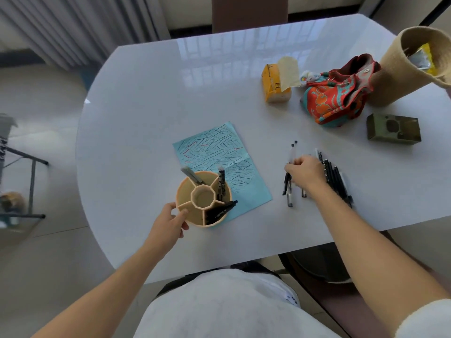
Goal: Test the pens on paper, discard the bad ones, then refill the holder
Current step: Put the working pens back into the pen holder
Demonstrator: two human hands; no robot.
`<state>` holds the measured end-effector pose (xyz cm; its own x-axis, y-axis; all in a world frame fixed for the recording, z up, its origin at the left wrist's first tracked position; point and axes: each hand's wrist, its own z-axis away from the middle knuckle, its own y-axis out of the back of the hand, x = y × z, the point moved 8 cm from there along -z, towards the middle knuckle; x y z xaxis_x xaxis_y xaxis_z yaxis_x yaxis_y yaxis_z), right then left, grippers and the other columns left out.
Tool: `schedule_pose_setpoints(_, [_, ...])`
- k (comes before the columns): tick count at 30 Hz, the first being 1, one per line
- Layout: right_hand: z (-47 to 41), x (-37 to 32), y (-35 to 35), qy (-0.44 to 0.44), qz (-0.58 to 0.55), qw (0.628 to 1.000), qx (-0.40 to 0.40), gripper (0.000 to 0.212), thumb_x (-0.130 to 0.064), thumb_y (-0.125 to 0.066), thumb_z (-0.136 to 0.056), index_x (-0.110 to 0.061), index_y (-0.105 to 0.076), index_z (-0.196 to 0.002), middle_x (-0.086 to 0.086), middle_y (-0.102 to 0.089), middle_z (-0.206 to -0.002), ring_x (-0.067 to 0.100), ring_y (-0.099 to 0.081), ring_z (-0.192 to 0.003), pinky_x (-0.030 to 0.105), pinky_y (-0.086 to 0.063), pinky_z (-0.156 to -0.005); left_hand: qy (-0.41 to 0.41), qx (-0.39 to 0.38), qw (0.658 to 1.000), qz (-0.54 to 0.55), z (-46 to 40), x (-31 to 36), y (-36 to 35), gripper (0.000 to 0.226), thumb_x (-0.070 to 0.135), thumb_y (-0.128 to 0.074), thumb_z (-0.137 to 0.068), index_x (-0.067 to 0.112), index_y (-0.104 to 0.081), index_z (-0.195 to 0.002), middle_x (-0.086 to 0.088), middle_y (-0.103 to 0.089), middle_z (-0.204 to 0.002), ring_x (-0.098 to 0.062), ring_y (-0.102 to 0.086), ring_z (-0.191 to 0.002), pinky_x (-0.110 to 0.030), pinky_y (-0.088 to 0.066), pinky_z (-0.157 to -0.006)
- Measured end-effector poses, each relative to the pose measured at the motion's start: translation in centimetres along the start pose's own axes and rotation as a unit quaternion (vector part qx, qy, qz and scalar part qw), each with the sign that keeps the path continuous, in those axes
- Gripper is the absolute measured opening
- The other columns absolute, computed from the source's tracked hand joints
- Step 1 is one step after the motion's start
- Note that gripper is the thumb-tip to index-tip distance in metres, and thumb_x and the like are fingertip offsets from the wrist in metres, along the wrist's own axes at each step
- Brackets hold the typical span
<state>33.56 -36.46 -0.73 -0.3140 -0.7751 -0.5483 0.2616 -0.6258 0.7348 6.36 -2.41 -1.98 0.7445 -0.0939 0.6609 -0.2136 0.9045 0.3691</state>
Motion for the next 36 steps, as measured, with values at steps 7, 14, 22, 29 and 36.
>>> schedule_pose_setpoints(7, [10.1,-9.0,-4.9,0.053,-0.381,0.899,-0.209,0.008,-0.01,-0.071,-0.083,-0.004,-0.066,-0.086,0.019,-0.07,-0.071,0.032,-0.07,-0.057,0.031,-0.058,-0.049,0.014,0.003,1.0,0.004,0.1,-0.1,-0.2,0.026,0.037,-0.048,-0.102,0.024,-0.051,-0.124,-0.008,-0.072,-0.083,-0.02,-0.062,-0.069,-0.041,-0.056,-0.074])
schedule_pose_setpoints(14, [13.5,-11.8,-9.8,0.081,-0.227,0.944,-0.226,0.005,-0.011,-0.073,-0.085,-0.007,-0.074,-0.087,0.004,-0.077,-0.078,0.023,-0.074,-0.055,0.026,-0.054,-0.043,0.012,-0.009,1.0,0.003,0.4,-0.2,-0.3,0.027,0.04,-0.05,-0.101,0.025,-0.05,-0.124,-0.008,-0.072,-0.084,-0.019,-0.062,-0.069,-0.041,-0.057,-0.075])
schedule_pose_setpoints(22, [13.2,-12.3,-10.0,0.152,-0.087,0.958,-0.227,0.03,-0.04,-0.083,-0.076,-0.018,-0.076,-0.095,0.0,-0.075,-0.114,0.017,-0.069,-0.107,0.035,-0.057,-0.09,-0.002,-0.008,1.0,0.011,-1.0,-1.9,0.6,0.022,0.045,-0.055,-0.098,0.032,-0.055,-0.115,-0.003,-0.073,-0.075,-0.022,-0.064,-0.066,-0.041,-0.058,-0.069])
schedule_pose_setpoints(29, [11.7,-6.2,-6.9,0.096,-0.252,0.94,-0.21,0.023,-0.049,-0.072,-0.081,-0.026,-0.075,-0.086,0.002,-0.075,-0.083,0.013,-0.071,-0.074,0.042,-0.06,-0.08,-0.03,0.019,0.999,0.027,-1.8,-1.8,1.7,0.019,0.049,-0.052,-0.096,0.037,-0.06,-0.108,-0.008,-0.07,-0.074,-0.024,-0.064,-0.066,-0.045,-0.059,-0.069])
schedule_pose_setpoints(36, [5.4,4.3,-0.2,0.008,-0.042,0.998,0.044,0.005,-0.019,-0.066,-0.089,-0.017,-0.071,-0.089,-0.004,-0.069,-0.081,0.016,-0.066,-0.078,0.028,-0.054,-0.071,-0.078,0.047,0.996,0.025,-3.1,1.3,3.3,0.028,0.054,-0.053,-0.088,0.04,-0.065,-0.109,-0.007,-0.066,-0.081,-0.019,-0.065,-0.073,-0.038,-0.057,-0.064])
